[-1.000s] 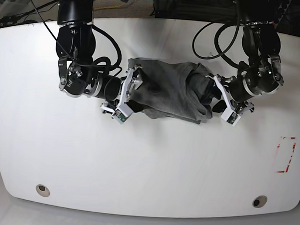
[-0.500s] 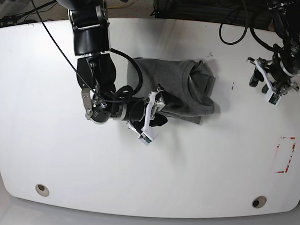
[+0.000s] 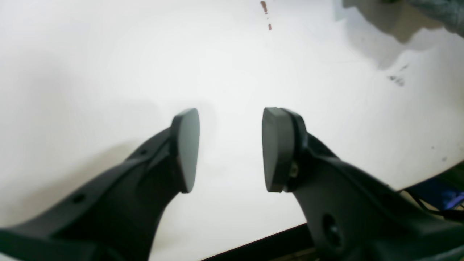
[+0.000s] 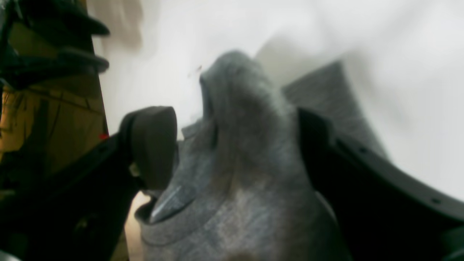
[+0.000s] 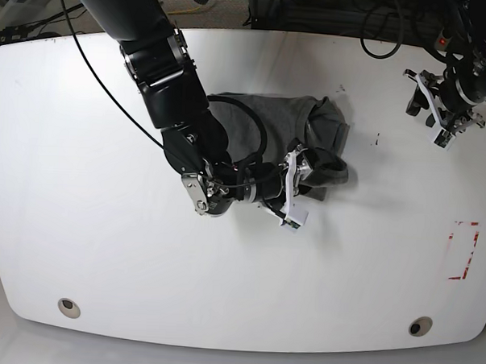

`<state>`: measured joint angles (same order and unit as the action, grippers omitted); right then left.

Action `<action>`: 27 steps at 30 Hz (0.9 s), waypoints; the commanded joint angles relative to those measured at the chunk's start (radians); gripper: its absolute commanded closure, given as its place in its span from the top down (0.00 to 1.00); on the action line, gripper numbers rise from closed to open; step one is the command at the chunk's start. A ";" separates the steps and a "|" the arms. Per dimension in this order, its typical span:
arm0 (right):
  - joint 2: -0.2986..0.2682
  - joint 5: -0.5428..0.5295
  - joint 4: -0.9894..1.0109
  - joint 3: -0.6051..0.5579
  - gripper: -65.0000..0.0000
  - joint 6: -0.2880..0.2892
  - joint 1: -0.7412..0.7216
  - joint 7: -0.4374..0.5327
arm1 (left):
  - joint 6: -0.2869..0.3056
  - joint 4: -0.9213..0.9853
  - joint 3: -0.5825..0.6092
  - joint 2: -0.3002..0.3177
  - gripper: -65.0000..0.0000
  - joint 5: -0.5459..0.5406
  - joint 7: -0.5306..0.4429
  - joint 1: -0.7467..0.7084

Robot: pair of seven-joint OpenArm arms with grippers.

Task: Fold the T-shirt properly
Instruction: 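Release the left gripper and press the folded bundle with the right gripper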

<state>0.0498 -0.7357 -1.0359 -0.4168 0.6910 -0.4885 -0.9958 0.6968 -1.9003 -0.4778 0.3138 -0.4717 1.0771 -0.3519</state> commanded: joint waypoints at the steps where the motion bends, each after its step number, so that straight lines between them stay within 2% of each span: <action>1: 0.012 -0.023 -0.011 -0.009 0.48 0.007 -0.029 0.048 | 0.001 -0.017 -0.006 0.014 0.40 -0.009 -0.015 0.000; 2: 0.012 -0.023 -0.011 -0.011 0.41 0.007 -0.028 0.059 | 0.001 -0.017 -0.006 0.014 0.40 -0.009 -0.015 0.000; 5: 0.011 -0.023 -0.013 -0.011 0.04 0.007 -0.020 0.084 | 0.001 -0.015 -0.006 0.014 0.40 -0.009 -0.015 0.000; 6: 0.011 -0.023 -0.016 -0.009 0.00 0.007 -0.019 0.085 | 0.001 -0.015 -0.006 0.014 0.40 -0.009 -0.015 0.000; 10: 0.006 -0.049 -0.097 -0.006 0.00 0.007 -0.014 0.085 | 0.001 -0.015 -0.002 0.014 0.40 -0.009 -0.015 0.001; 15: -0.044 -0.138 -0.251 -0.004 0.00 0.007 0.009 0.065 | 0.001 -0.014 0.000 -0.009 0.40 -0.008 -0.015 0.001; 19: -0.060 -0.187 -0.292 -0.004 0.00 0.007 -0.002 0.067 | 0.001 -0.014 0.000 -0.020 0.40 -0.008 -0.015 0.001; 27: -0.057 -0.130 -0.289 0.005 0.02 0.007 -0.009 0.114 | 0.001 -0.015 0.052 -0.018 0.40 -0.006 -0.015 0.000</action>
<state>-0.0116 -0.8555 -1.3064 -0.4248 0.6914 -0.4671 -0.9241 0.6968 -1.8999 -0.4332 0.2836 -0.4644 1.0775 -0.3546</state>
